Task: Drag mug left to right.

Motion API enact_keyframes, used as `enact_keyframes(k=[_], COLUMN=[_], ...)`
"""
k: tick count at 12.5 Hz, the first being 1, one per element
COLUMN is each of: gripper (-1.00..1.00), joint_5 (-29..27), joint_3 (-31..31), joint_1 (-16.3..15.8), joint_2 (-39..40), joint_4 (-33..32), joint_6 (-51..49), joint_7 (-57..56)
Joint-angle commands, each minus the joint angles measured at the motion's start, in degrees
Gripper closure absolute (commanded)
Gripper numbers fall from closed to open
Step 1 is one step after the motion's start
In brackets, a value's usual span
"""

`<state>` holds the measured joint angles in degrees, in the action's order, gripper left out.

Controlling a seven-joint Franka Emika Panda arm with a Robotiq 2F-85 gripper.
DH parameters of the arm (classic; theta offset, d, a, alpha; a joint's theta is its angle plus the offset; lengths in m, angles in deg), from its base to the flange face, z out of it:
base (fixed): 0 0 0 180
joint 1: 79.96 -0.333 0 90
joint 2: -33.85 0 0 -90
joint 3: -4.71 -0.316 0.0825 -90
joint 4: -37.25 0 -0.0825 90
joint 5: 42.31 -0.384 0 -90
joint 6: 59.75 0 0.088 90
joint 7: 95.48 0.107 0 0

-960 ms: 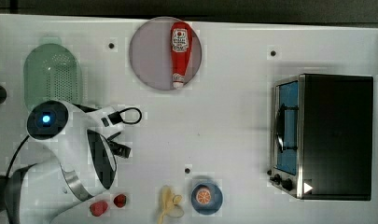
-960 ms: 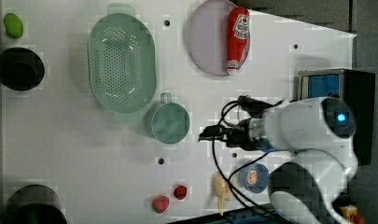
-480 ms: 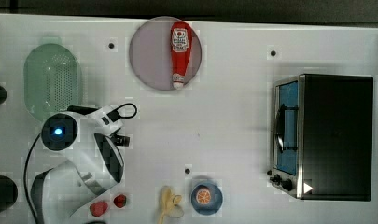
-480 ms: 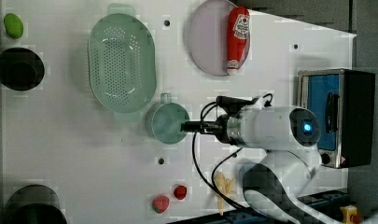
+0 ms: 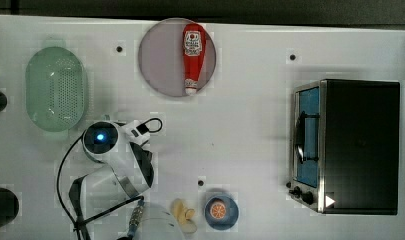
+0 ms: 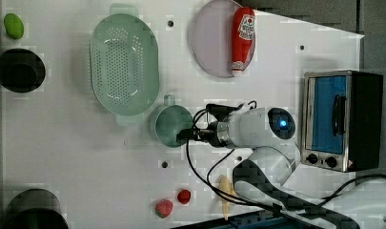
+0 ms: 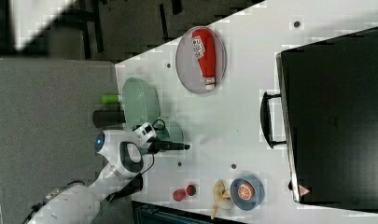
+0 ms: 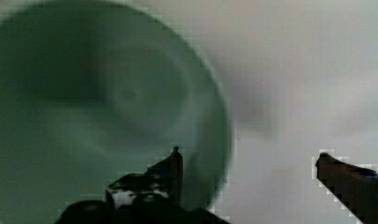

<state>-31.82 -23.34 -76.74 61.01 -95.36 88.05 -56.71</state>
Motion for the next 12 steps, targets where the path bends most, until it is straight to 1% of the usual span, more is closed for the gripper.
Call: enact_keyframes(k=[1,5,6,9,12], gripper=[-0.43,0.53,0.65,0.65,0.65], joint_5=[1.08,1.07,1.07,1.07,1.08], joint_3=[-0.59,-0.65,-0.51,-0.52,-0.40], joint_1=[0.10,0.10,0.33,1.70,3.84], joint_2=[-2.22,-2.22,-2.22,-2.62,-2.98], joint_4=[1.61,1.41,1.28,0.84,0.41], joint_6=[2.42,2.23,2.24,2.26,2.26], joint_7=[-2.02,-2.14,-2.22,-2.22,-2.62])
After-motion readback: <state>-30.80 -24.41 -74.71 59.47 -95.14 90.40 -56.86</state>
